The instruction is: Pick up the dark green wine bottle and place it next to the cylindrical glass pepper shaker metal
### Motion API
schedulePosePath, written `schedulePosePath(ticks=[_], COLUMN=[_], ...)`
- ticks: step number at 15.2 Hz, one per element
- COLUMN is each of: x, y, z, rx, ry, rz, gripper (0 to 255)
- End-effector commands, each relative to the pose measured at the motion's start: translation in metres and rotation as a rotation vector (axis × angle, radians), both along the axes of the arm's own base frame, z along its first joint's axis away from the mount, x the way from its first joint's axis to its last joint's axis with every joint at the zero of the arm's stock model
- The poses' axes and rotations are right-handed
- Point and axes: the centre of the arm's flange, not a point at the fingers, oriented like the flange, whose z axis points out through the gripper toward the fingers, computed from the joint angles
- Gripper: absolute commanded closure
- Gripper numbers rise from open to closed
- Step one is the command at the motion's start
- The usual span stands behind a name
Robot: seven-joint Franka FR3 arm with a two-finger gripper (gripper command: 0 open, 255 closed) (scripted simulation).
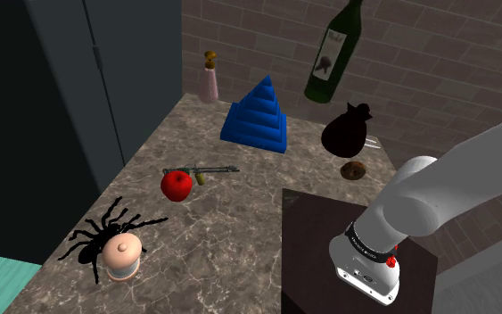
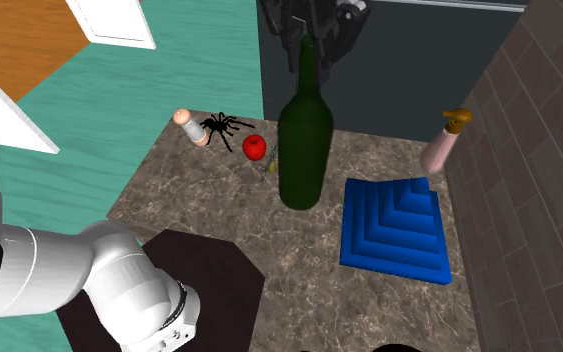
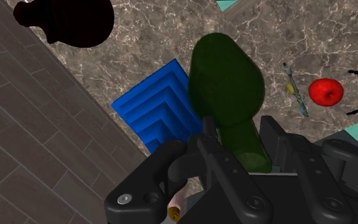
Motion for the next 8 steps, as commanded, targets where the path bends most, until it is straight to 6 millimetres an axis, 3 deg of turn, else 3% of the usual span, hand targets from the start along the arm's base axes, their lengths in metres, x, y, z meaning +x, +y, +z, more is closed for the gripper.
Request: schedulePosePath(ticks=[1,4,8], x=[-0.001,-0.001,0.0], y=[0.0,0.0,0.05], z=[0.01,0.025,0.01], rx=[0.0,0.0,0.0], ry=[0.0,0.0,0.0], rz=[0.0,0.0,0.0], gripper=[255,255,255])
